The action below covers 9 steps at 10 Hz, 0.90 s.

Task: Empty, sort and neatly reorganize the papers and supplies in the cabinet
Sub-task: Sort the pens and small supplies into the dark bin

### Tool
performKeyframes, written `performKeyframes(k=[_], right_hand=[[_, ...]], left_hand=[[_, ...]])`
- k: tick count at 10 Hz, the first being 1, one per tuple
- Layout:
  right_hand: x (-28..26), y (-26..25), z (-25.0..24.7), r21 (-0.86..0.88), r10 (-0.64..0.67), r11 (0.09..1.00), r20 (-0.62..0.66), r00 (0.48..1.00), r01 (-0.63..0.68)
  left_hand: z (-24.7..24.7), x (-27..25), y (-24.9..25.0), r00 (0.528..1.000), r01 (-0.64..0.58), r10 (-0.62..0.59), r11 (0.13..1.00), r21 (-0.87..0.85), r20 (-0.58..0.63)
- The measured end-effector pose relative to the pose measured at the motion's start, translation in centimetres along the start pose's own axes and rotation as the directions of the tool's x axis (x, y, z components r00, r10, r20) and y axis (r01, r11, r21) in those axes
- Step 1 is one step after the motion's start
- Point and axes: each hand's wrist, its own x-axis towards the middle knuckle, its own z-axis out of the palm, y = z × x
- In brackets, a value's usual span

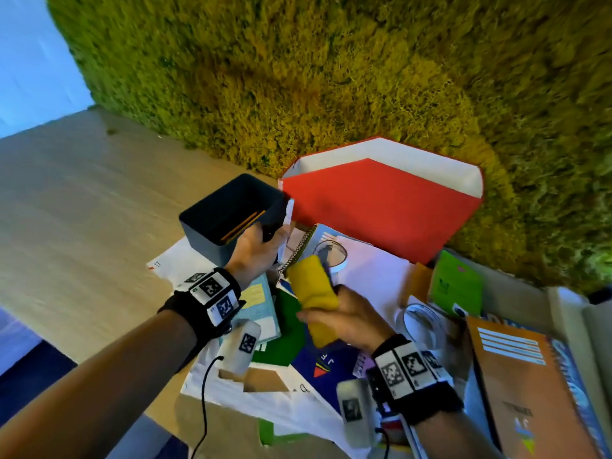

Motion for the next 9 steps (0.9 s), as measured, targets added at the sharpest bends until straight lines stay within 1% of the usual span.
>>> performKeyframes(k=[1,2,3,4,5,6,7,8,9], right_hand=[[0.8,-1.7,-1.2,0.041,-0.016,0.999,-0.299,0.954,0.029],[1.9,-4.3,-0.4,0.119,-0.074,0.985,-0.381,0.922,0.128],[2.9,-7.2,1.0,0.178,-0.144,0.963,-0.3,0.943,0.203],[5.6,-9.0,2.0,0.21,-0.151,0.951,-0.331,0.932,0.228],[7.6,-10.1,2.5,0.156,-0.141,0.967,-0.328,0.934,0.201],[10.1,-11.7,2.6,0.101,-0.09,0.986,-0.357,0.93,0.134],[12.3,-13.5,2.5,0.182,0.034,0.982,-0.418,0.908,0.047],[15.0,-14.1,2.3,0.283,0.114,0.959,-0.446,0.888,0.019],[18.2,-14.2,3.8,0.298,0.128,0.954,-0.262,0.956,-0.046]], left_hand=[[-0.4,-0.1,-0.7,0.999,0.033,-0.031,0.996,-0.085,0.016],[0.2,-0.7,0.0,0.991,0.035,-0.021,0.994,-0.108,0.131],[0.3,-0.5,0.9,0.99,-0.003,0.009,0.999,-0.044,0.139],[-1.3,0.3,1.8,0.986,-0.049,0.063,0.995,-0.092,0.153],[-3.7,1.8,1.4,0.984,-0.094,0.102,0.994,-0.058,0.145],[-6.1,4.4,0.2,0.988,-0.044,0.04,0.999,0.026,0.147],[-9.1,7.7,-1.1,0.994,0.016,-0.05,0.946,0.323,0.096],[-10.4,9.8,-2.6,0.96,0.047,-0.199,0.809,0.586,0.198],[-10.5,10.8,-3.7,0.924,0.074,-0.274,0.813,0.577,0.268]])
